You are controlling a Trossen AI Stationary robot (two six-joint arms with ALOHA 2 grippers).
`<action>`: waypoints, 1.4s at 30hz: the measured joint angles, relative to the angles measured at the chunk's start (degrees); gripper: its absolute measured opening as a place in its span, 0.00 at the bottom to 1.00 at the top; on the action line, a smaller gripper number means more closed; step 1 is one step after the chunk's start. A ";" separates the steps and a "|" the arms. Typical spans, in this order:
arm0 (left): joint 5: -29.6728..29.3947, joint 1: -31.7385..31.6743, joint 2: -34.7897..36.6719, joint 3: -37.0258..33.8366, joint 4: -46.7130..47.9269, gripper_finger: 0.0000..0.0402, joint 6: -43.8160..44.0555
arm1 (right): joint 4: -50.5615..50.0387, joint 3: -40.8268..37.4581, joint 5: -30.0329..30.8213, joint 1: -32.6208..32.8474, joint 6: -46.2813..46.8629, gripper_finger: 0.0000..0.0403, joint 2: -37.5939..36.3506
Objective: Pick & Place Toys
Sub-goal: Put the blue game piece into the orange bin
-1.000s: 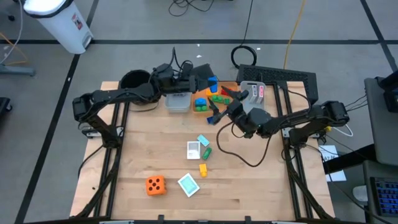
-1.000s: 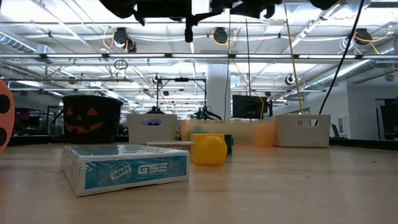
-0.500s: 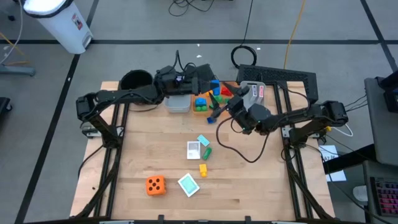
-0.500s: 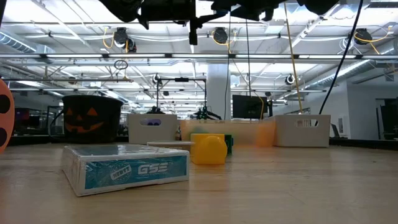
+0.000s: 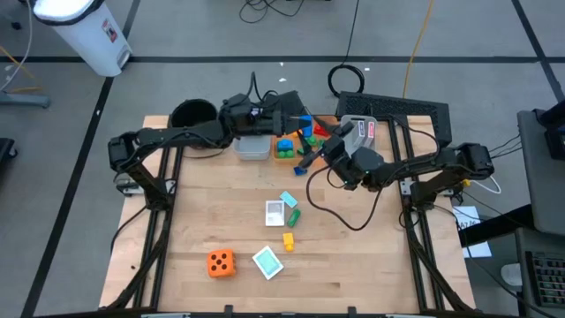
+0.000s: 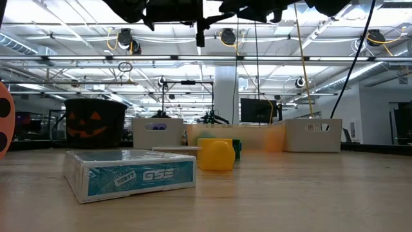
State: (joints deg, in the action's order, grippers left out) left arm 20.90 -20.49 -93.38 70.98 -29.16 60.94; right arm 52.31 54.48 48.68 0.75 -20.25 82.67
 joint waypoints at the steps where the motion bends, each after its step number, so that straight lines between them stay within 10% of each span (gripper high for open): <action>1: -0.02 0.00 0.00 0.00 0.30 0.36 -0.06 | 0.00 0.00 -0.09 0.01 0.00 0.67 0.00; 42: 0.64 0.07 0.02 0.04 2.24 0.45 -0.69 | 0.28 -0.02 -2.14 0.07 -0.92 0.31 -0.02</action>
State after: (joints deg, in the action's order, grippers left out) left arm 21.54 -20.43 -93.36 71.02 -26.92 60.25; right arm 52.60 54.46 46.54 0.82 -21.17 82.65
